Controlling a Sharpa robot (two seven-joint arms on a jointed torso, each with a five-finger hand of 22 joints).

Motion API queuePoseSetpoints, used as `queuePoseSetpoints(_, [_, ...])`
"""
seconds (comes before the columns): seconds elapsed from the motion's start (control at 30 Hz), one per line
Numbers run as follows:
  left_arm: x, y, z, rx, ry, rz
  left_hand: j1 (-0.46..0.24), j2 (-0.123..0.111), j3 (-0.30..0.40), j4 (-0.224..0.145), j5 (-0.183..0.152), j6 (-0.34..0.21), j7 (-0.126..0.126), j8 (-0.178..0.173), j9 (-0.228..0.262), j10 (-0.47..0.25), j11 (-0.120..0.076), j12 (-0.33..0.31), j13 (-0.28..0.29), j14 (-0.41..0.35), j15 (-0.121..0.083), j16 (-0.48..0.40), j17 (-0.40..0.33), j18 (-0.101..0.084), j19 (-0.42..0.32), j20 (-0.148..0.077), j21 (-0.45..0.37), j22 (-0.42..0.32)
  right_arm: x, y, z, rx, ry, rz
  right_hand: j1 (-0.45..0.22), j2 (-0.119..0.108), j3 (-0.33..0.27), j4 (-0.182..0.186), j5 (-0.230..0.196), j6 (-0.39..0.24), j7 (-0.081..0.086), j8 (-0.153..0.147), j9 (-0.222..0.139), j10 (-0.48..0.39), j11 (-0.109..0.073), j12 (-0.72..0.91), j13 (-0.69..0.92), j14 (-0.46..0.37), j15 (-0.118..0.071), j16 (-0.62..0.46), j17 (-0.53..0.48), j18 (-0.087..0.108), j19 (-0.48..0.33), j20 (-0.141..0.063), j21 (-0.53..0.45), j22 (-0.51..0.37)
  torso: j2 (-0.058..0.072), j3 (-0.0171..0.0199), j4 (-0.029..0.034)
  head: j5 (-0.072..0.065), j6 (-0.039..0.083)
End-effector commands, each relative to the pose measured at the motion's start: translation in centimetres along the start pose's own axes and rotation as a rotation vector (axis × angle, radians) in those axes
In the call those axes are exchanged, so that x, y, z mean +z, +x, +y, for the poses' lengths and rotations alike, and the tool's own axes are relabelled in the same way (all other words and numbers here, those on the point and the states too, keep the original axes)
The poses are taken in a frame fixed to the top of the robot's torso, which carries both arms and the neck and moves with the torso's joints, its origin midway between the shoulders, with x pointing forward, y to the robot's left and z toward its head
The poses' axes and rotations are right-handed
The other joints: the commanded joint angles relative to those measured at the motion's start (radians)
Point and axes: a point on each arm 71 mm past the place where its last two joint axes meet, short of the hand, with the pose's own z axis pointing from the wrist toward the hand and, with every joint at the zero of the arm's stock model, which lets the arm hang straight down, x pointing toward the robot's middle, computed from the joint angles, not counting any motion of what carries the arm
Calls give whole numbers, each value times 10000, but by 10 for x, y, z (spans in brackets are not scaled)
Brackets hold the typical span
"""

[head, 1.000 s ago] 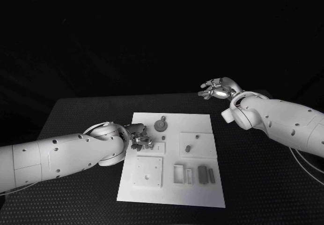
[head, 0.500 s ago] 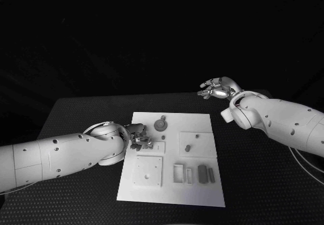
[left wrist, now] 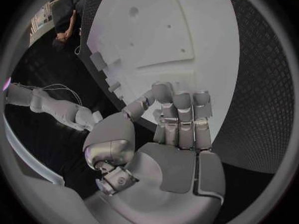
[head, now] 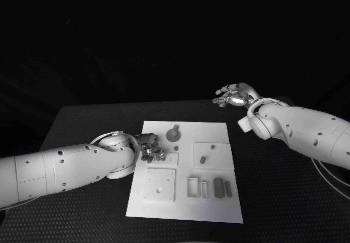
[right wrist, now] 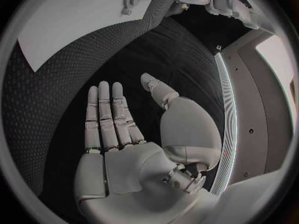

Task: Assemble the parts on the task board

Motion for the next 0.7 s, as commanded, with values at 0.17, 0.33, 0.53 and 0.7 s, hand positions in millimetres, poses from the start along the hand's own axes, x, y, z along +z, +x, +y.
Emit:
queuePoseSetpoints(0.17, [0,2,-3,128,54,-1,-26,121,82,-1,-44,874,-685,4,0,-124,-108,72,-24,-30,-49,43,-24,-53,71,-1098,47,184,0,2,2,-31,-132,149,-12,86,-76,19,70,133,161,48,-19,-1151,763,-23,-26,-33,54,-51,21,-98,-80,-15,-70,21,-5,1,7,-11,-4])
queuePoseSetpoints(0.33, [1,2,-2,136,38,-47,-32,136,86,0,-54,875,-686,2,3,-127,-108,77,-29,-31,-49,48,-30,-54,71,-1098,48,183,0,2,2,-30,-133,153,-17,88,-82,23,79,133,161,50,-22,-1150,763,-21,-37,-35,55,-57,24,-99,-81,-15,-78,24,-1,1,4,-16,0])
queuePoseSetpoints(0.53, [1,2,-4,170,76,-36,-51,155,89,0,-85,876,-686,-2,7,-133,-109,87,-38,-34,-49,56,-42,-56,71,-1098,50,182,0,3,2,-25,-136,161,-25,91,-90,29,89,134,162,52,-27,-1151,764,-19,-50,-38,58,-64,28,-100,-83,-14,-88,29,-1,2,5,-20,-11])
queuePoseSetpoints(0.7, [1,2,-4,207,65,-19,-55,157,91,0,-96,876,-687,-4,9,-135,-109,90,-41,-36,-50,59,-46,-57,71,-1098,50,182,0,3,2,-22,-139,166,-30,93,-95,33,96,134,163,53,-30,-1152,765,-18,-59,-39,58,-69,31,-100,-83,-14,-95,32,-2,3,4,-21,-6])
